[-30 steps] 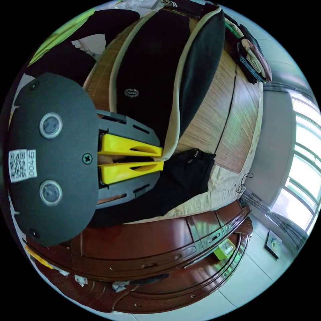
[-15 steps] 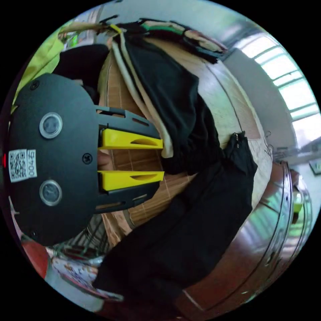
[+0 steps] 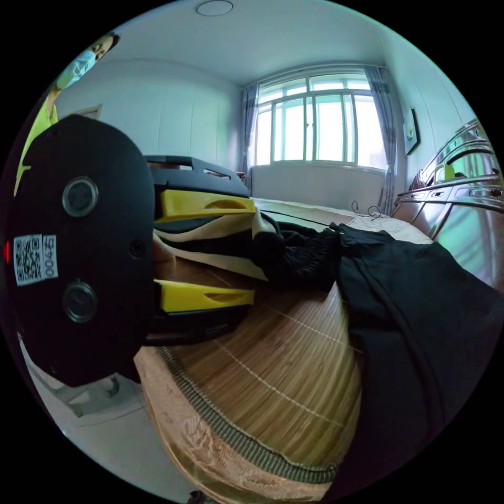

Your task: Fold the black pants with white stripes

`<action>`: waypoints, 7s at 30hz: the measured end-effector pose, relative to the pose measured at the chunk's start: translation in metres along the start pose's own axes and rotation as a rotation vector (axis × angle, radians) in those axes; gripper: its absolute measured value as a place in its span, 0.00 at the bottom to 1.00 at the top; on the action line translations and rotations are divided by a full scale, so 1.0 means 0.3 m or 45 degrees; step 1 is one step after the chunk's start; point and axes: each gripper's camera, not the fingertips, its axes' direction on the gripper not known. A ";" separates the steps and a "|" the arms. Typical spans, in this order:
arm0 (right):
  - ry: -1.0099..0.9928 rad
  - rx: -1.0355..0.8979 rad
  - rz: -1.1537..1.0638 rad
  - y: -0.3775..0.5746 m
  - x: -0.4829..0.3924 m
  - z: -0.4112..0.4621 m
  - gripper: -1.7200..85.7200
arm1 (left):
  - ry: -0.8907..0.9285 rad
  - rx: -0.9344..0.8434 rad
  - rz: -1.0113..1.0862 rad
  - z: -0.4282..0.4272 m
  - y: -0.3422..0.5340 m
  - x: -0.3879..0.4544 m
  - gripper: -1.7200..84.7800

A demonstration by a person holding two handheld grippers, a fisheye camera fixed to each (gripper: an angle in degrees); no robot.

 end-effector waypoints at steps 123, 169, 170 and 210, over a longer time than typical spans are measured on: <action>0.457 -0.004 -0.165 0.435 -0.287 -0.467 0.07 | 0.606 -0.259 -0.522 0.170 -0.211 -0.631 0.02; 1.190 -0.324 -0.930 1.095 -0.889 0.457 0.01 | -0.431 -0.014 0.521 0.518 -0.194 -0.029 0.02; 1.205 -0.328 -0.939 1.097 -0.895 0.467 0.01 | -0.448 -0.049 0.539 0.581 -0.195 -0.012 0.02; 0.598 -0.596 -0.414 1.122 -0.700 0.422 0.01 | -0.221 -0.418 0.825 0.578 -0.495 -0.444 0.13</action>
